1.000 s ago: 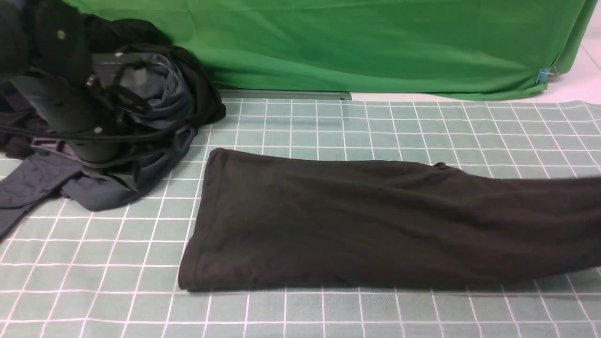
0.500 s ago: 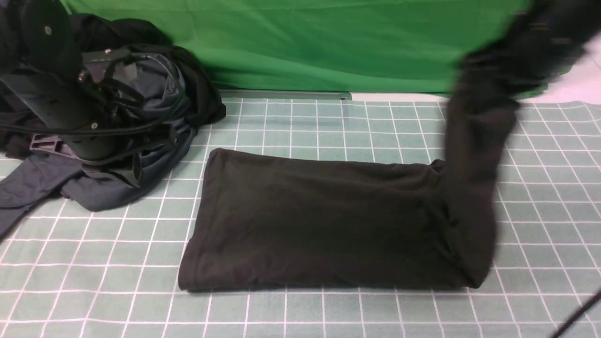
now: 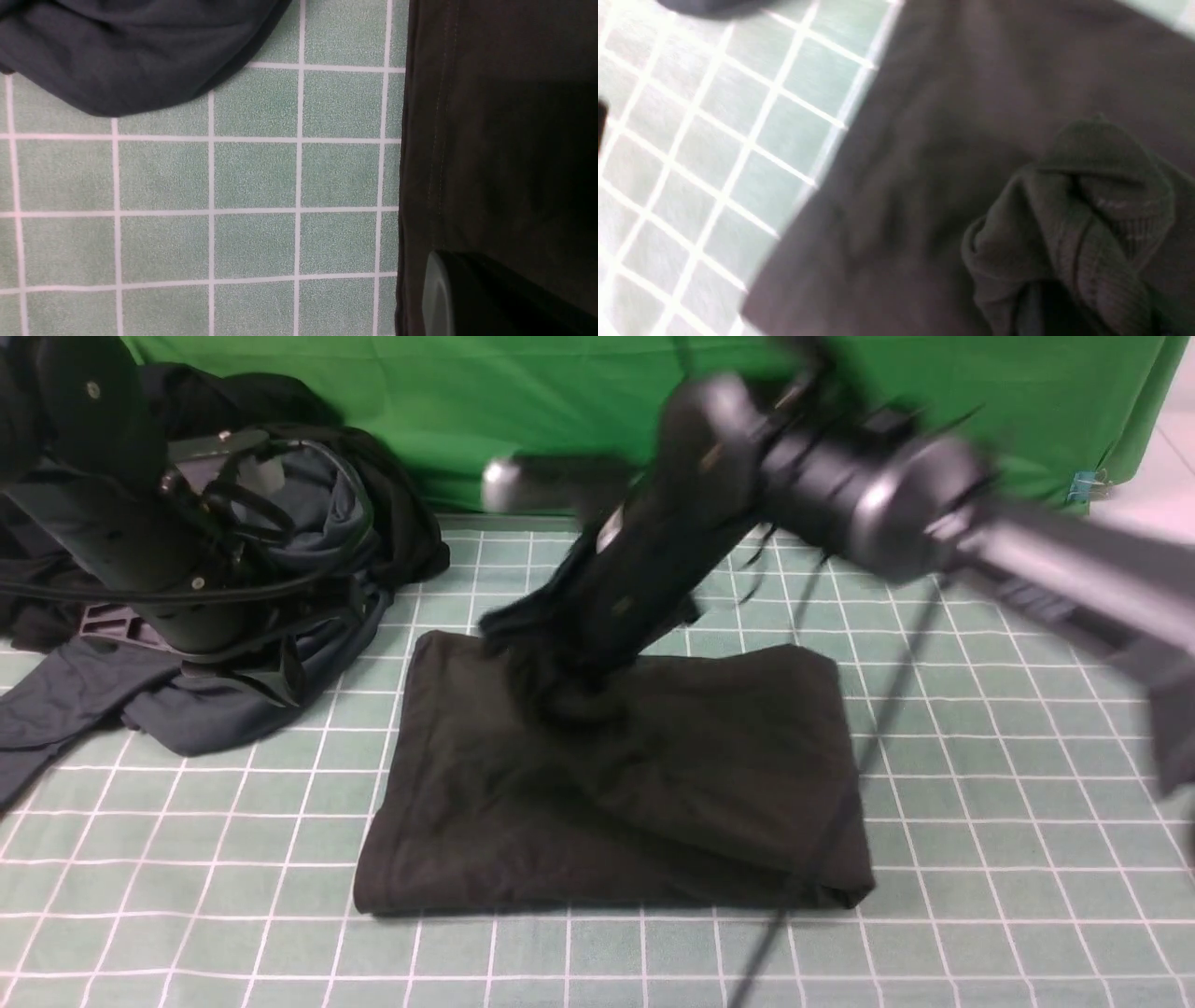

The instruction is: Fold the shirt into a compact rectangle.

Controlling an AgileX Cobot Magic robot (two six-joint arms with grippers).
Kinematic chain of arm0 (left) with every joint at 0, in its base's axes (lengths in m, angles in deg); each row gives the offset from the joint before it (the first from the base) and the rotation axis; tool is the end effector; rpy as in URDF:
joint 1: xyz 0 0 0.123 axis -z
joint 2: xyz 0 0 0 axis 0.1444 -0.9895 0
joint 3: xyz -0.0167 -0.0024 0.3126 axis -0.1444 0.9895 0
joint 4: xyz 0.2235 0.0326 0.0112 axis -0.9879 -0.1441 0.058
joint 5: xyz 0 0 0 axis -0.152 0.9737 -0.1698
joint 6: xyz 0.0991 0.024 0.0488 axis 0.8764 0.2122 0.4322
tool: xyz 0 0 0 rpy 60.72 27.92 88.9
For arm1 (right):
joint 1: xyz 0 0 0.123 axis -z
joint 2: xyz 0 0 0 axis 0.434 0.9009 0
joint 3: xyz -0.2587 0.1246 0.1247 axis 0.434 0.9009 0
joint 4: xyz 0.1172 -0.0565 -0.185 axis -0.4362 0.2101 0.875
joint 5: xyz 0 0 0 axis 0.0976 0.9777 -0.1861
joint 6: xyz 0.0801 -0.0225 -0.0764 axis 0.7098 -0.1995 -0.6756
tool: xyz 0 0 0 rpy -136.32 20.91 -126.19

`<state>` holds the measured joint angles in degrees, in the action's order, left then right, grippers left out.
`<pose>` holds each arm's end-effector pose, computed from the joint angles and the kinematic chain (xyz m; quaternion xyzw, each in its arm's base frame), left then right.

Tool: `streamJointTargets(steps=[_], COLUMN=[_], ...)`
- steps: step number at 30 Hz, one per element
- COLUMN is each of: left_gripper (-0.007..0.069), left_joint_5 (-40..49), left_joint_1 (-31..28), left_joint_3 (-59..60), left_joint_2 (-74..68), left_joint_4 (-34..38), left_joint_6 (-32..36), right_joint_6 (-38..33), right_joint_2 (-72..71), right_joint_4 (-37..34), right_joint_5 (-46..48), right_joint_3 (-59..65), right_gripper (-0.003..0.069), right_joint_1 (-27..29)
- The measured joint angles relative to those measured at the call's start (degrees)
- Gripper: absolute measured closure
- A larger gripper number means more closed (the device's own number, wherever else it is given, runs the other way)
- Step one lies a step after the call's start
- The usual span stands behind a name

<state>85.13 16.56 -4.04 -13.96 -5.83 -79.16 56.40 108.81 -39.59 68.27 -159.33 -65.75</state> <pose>0.3197 -0.0529 0.2972 -0.0253 0.9824 -0.0596 0.1751 0.3626 0.3370 0.2439 -0.1851 0.9378 0.2311 0.1812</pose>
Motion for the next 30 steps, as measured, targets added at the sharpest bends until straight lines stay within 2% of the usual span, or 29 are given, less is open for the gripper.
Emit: streamJointTargets(steps=[1,2,7,8,10,12,15,16,18,19,21,22,24,27,30], left_gripper=[0.0629,0.0629,0.0629,0.0629,0.0629,0.0629,0.0629,0.0629,0.0629,0.0627,0.0622,0.0618,0.0592,0.0512,0.0377], left_joint_5=[0.0,0.0,0.0,-0.08,-0.38,-0.79,-2.2,-2.95,-3.83,-5.11,-7.59,-8.75,-12.03,-16.38,-17.73], left_joint_1=[0.0,0.0,-0.04,-0.04,-0.04,-0.04,-0.11,-0.11,-0.11,-0.11,0.42,0.83,2.31,5.39,8.43], left_joint_3=[0.0,0.0,0.0,0.0,0.0,0.0,0.0,0.0,0.0,0.0,0.0,0.0,0.0,-0.34,-2.54], left_joint_2=[0.0,0.0,0.0,0.0,0.0,0.0,0.0,-0.12,-0.3,-0.77,-1.75,-2.4,-3.91,-6.2,-8.89], left_joint_4=[0.0,0.0,0.0,0.0,0.05,0.24,3.62,6.43,9.98,14.46,19.61,20.68,21.88,22.15,22.19], left_joint_6=[0.06,0.14,0.24,0.24,0.39,0.48,2.9,5.59,7.71,11.06,14.18,14.75,16.0,17.55,18.77], right_joint_6=[0.64,0.64,-0.62,-0.62,-5.6,-8.57,-10.36,-10.56,-10.63,-10.74,-10.76,-10.76,-10.76,-11.13,-11.19], right_joint_2=[1.22,1.22,2.18,2.16,1.0,-0.77,-3.95,-5.83,-7.2,-9.45,-12.38,-13.57,-16.18,-19.34,-21.0], right_joint_4=[-0.88,-1.03,-4.33,-4.4,-4.27,-2.73,5.04,10.71,14.28,17.81,19.41,19.73,20.16,20.14,20.02], right_joint_5=[-1.76,-1.76,-3.48,-3.23,1.07,5.62,14.76,17.23,18.58,19.54,19.99,20.08,20.48,20.73,20.48], right_joint_3=[0.0,0.0,-1.43,-1.81,-4.73,-7.92,-12.82,-13.51,-13.33,-11.92,-8.39,-7.01,-1.97,4.93,9.48], right_gripper=[0.0538,0.0538,0.0248,0.024,0.0182,0.0178,0.0234,0.0293,0.036,0.0454,0.0581,0.0609,0.0642,0.0657,0.0662], right_joint_1=[-0.79,-0.9,-2.98,-2.98,-2.77,-2.13,-0.4,0.73,1.89,3.53,5.79,6.5,7.79,9.4,10.91])
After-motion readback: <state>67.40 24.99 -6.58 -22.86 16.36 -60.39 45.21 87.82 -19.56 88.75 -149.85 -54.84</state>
